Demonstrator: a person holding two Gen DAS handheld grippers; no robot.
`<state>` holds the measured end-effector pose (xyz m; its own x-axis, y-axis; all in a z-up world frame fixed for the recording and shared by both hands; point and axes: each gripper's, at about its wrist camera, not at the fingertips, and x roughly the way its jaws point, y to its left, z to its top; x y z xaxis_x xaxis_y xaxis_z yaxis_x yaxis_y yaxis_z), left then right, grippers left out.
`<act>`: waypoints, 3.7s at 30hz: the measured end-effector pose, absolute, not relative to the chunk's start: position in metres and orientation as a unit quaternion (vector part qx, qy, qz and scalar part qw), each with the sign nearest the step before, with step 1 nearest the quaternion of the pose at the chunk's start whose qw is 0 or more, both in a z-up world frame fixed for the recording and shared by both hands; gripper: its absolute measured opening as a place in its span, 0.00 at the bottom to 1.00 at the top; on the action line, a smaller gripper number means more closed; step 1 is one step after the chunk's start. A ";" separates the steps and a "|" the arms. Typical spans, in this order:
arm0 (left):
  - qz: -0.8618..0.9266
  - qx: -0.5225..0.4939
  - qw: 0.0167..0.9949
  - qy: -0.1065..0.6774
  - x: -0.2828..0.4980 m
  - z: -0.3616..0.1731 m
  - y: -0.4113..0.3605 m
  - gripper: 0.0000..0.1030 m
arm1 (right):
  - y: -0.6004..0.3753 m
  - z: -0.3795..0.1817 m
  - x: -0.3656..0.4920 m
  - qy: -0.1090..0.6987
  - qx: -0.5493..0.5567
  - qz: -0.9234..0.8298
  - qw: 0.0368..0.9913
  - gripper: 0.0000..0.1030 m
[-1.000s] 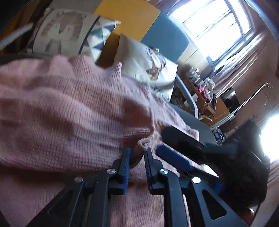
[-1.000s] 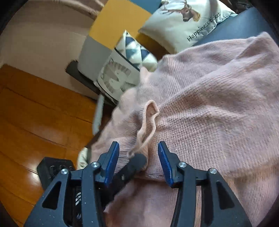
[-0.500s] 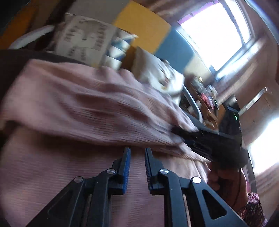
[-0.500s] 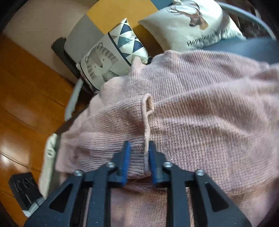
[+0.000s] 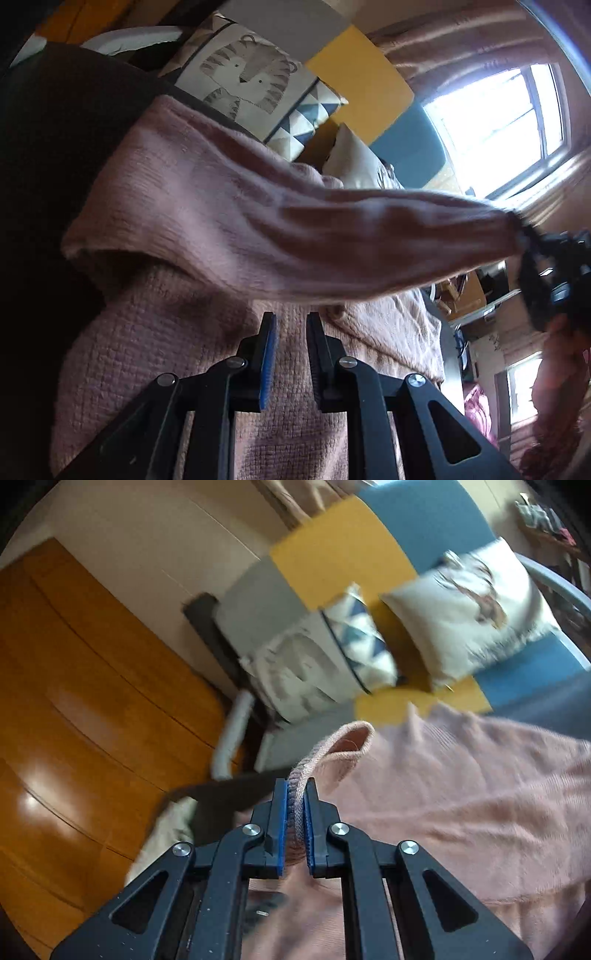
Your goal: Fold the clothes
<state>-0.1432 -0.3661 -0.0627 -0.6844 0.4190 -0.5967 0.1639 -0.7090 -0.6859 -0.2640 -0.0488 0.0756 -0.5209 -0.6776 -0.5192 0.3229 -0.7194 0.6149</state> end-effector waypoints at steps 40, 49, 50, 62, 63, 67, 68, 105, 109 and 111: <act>0.858 -0.297 0.032 -0.418 -0.142 -0.078 -0.432 0.17 | -0.056 -0.050 -0.249 -0.076 0.489 -0.847 0.193 0.01; 0.856 -0.262 0.004 -0.446 -0.126 -0.081 -0.448 0.17 | -0.041 -0.015 -0.248 -0.069 0.437 -0.878 0.185 0.00; 0.857 -0.264 0.005 -0.443 -0.127 -0.080 -0.447 0.17 | -0.035 -0.016 -0.249 -0.084 0.441 -0.875 0.182 0.01; 0.851 -0.261 0.006 -0.457 -0.127 -0.084 -0.451 0.17 | -0.022 -0.067 -0.249 -0.179 0.495 -0.830 0.184 0.35; 0.850 -0.260 0.007 -0.458 -0.127 -0.085 -0.451 0.17 | -0.027 -0.067 -0.248 -0.172 0.492 -0.833 0.185 0.39; 0.848 -0.253 0.010 -0.465 -0.127 -0.086 -0.453 0.17 | -0.050 -0.062 -0.241 -0.099 0.467 -0.861 0.174 0.39; 0.848 -0.251 0.011 -0.467 -0.127 -0.086 -0.453 0.17 | -0.054 -0.061 -0.240 -0.080 0.462 -0.867 0.170 0.26; 0.864 -0.247 -0.045 -0.436 -0.116 -0.080 -0.459 0.17 | -0.027 -0.064 -0.238 -0.083 0.464 -0.871 0.139 0.06; 0.865 -0.242 -0.042 -0.437 -0.113 -0.079 -0.458 0.17 | -0.024 -0.042 -0.242 -0.097 0.444 -0.879 0.143 0.06; 0.866 -0.241 -0.042 -0.437 -0.112 -0.079 -0.458 0.17 | -0.022 -0.026 -0.241 -0.104 0.424 -0.888 0.147 0.06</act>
<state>-0.1116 -0.4575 -0.0787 -0.8806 0.1383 -0.4532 0.2824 -0.6149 -0.7363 -0.2415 -0.0218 -0.0261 -0.5973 -0.3484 -0.7224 0.1727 -0.9355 0.3083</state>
